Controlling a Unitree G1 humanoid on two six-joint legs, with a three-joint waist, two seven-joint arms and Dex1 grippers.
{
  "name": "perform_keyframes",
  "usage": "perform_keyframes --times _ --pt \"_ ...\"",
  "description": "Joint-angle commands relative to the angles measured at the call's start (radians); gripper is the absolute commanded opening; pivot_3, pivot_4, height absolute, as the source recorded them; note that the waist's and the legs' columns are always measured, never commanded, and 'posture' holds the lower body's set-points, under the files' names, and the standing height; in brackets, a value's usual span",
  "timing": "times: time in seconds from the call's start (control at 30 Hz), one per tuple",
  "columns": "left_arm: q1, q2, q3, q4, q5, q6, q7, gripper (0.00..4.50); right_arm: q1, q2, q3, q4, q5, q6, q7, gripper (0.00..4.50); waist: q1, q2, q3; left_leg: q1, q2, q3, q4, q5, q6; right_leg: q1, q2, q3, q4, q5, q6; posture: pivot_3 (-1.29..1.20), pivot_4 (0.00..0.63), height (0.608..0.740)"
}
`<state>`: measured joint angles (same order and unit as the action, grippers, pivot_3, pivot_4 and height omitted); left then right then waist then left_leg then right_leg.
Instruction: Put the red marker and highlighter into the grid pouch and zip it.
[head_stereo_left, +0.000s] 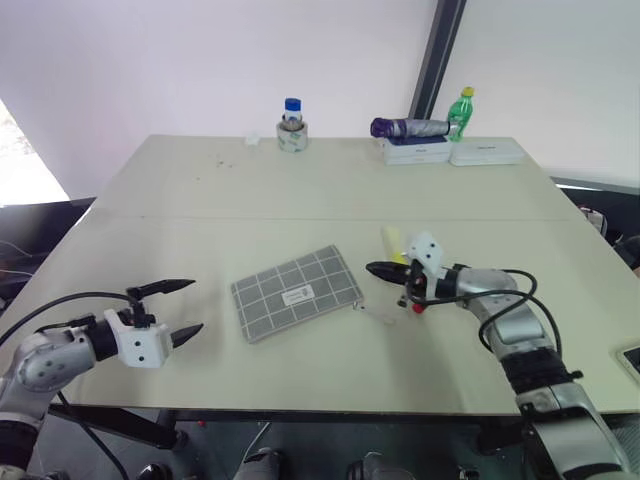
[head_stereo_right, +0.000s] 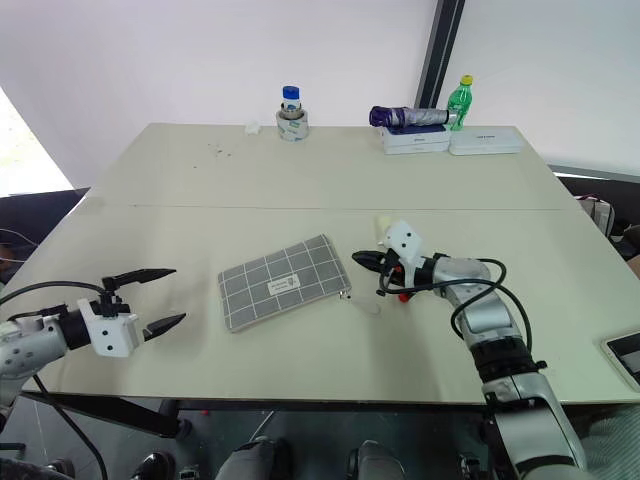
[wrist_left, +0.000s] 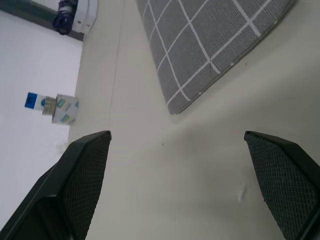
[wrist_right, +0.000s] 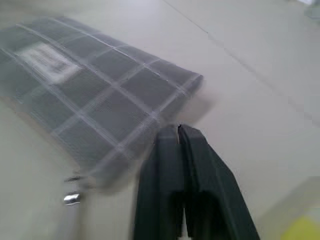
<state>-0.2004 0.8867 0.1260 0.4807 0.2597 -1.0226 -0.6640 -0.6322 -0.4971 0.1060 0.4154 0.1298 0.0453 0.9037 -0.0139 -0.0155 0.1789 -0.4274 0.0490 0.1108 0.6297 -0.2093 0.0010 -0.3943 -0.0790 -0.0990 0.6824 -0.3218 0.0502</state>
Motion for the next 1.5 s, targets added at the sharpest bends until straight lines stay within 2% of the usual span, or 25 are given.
perform_keyframes --times 0.03,0.23,0.57,1.07,1.33,1.5 --pt "-0.047 0.028 -0.027 0.041 0.089 -0.06 0.086 4.5 -0.046 0.015 0.025 0.06 -0.075 -0.099 -0.05 0.08 -0.001 0.0 0.0 0.0 0.0 0.0 0.0 0.0 0.0 0.0 0.0 0.0 0.0 0.0 0.0 0.0 0.15 0.737" --pt "-0.114 0.03 -0.089 0.078 0.239 -0.111 0.221 4.5 -0.04 0.077 0.071 0.104 -0.158 -0.182 -0.123 0.08 -0.003 0.0 0.0 0.0 0.0 0.001 -0.001 0.0 0.0 -0.001 0.001 0.0 0.001 0.0 0.0 0.0 0.15 0.737" --pt "-0.18 0.0 -0.211 0.123 0.34 -0.142 0.362 4.5 -0.041 0.098 0.112 0.157 -0.264 -0.223 -0.241 0.08 -0.001 0.0 0.0 0.0 0.0 0.002 0.0 0.0 0.0 -0.001 0.0 0.001 0.002 0.0 0.0 0.0 0.15 0.737" --pt "-0.235 -0.02 -0.323 0.122 0.346 -0.156 0.406 4.5 -0.014 0.09 0.121 0.127 -0.295 -0.223 -0.242 0.08 0.0 0.0 0.0 0.001 0.0 0.002 0.001 0.0 0.0 0.0 0.001 0.001 0.002 0.0 0.0 0.0 0.15 0.737" --pt "-0.197 0.032 -0.31 0.095 0.312 -0.184 0.415 4.5 -0.032 0.011 0.102 0.073 -0.305 -0.219 -0.212 0.08 -0.002 0.0 0.0 0.001 0.0 0.002 0.001 0.0 0.0 0.0 0.0 0.001 0.002 0.0 0.0 0.0 0.15 0.737" --pt "-0.143 0.062 -0.308 0.052 0.285 -0.202 0.406 4.5 -0.007 -0.035 0.125 0.043 -0.305 -0.219 -0.142 0.08 -0.005 0.0 0.0 0.001 0.0 0.002 0.0 0.0 0.0 -0.001 0.001 0.001 0.002 0.0 0.0 0.0 0.15 0.737"
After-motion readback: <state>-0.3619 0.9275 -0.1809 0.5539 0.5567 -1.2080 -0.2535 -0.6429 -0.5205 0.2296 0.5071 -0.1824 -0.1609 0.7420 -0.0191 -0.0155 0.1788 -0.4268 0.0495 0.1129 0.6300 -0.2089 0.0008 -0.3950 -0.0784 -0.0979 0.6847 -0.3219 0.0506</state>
